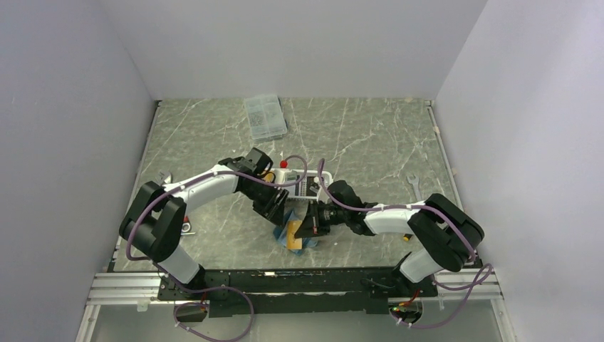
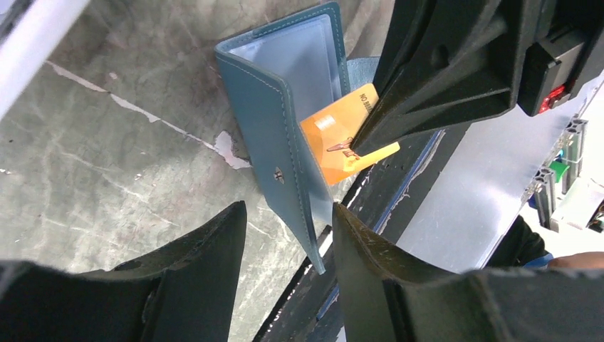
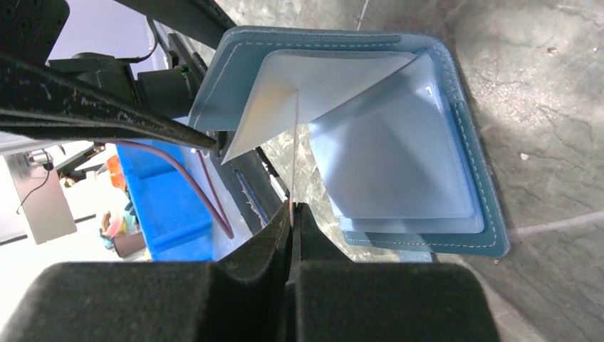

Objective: Put the credit cards into the card holder
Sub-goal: Open the card holder at the center of the board.

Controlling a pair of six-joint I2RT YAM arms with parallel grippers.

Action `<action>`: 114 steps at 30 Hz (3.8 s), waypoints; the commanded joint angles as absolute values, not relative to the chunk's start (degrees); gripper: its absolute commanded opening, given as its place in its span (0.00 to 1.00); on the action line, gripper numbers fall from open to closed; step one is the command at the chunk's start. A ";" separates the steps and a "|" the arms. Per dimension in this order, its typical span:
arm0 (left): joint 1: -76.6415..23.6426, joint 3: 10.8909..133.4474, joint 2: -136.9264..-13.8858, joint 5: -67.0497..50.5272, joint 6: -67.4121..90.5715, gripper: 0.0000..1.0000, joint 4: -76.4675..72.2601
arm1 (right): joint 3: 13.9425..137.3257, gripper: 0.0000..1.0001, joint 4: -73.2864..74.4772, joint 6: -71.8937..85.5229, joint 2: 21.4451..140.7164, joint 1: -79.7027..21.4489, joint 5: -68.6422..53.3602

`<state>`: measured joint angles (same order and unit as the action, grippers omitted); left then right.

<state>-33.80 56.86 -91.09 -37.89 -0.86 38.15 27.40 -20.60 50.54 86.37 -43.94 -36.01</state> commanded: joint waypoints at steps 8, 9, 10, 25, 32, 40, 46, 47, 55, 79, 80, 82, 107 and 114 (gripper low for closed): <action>-31.71 58.70 -90.52 -40.03 -1.78 0.55 38.86 | 32.68 0.00 -21.78 48.98 85.60 -45.51 -35.84; -31.73 58.81 -90.60 -40.03 -1.75 0.55 38.89 | 32.69 0.00 -22.32 49.22 86.28 -45.53 -36.08; -31.72 58.95 -90.71 -40.06 -1.82 0.55 39.04 | 32.75 0.00 -22.71 49.42 86.65 -45.53 -36.30; -31.23 60.02 -93.30 -27.89 -3.34 0.48 41.01 | 33.21 0.00 -23.72 49.56 89.06 -46.14 -36.66; -31.02 60.45 -92.70 -27.74 -3.21 0.40 41.78 | 29.44 0.00 -22.40 48.98 86.74 -46.03 -35.29; -30.81 60.64 -93.43 -28.80 -3.16 0.28 41.91 | 19.47 0.00 -25.45 51.61 81.19 -46.03 -34.59; -30.75 60.05 -93.69 -29.90 -3.26 0.23 41.50 | 16.27 0.00 -25.67 51.68 78.84 -45.97 -34.97; -30.78 60.02 -93.74 -30.03 -3.25 0.23 41.37 | 16.18 0.00 -25.73 51.67 78.87 -45.98 -34.98; -30.82 60.01 -94.11 -30.72 -3.36 0.23 41.40 | 17.55 0.00 -28.64 51.82 81.39 -46.00 -36.20; -30.77 59.67 -93.69 -31.72 -3.43 0.22 41.06 | 16.70 0.00 -33.21 53.43 87.22 -46.05 -37.57; -30.81 59.67 -93.69 -31.69 -3.43 0.22 40.97 | 16.50 0.00 -33.22 53.52 86.98 -45.98 -37.58; -30.77 59.66 -93.77 -31.73 -3.43 0.22 41.07 | 16.08 0.00 -33.36 53.68 86.65 -46.00 -37.46; -30.76 59.64 -93.70 -32.17 -3.57 0.21 40.88 | 17.44 0.00 -35.57 53.94 89.47 -45.97 -37.88; -30.81 59.59 -93.63 -32.26 -3.60 0.20 40.88 | 18.82 0.00 -35.14 53.32 90.03 -46.03 -38.32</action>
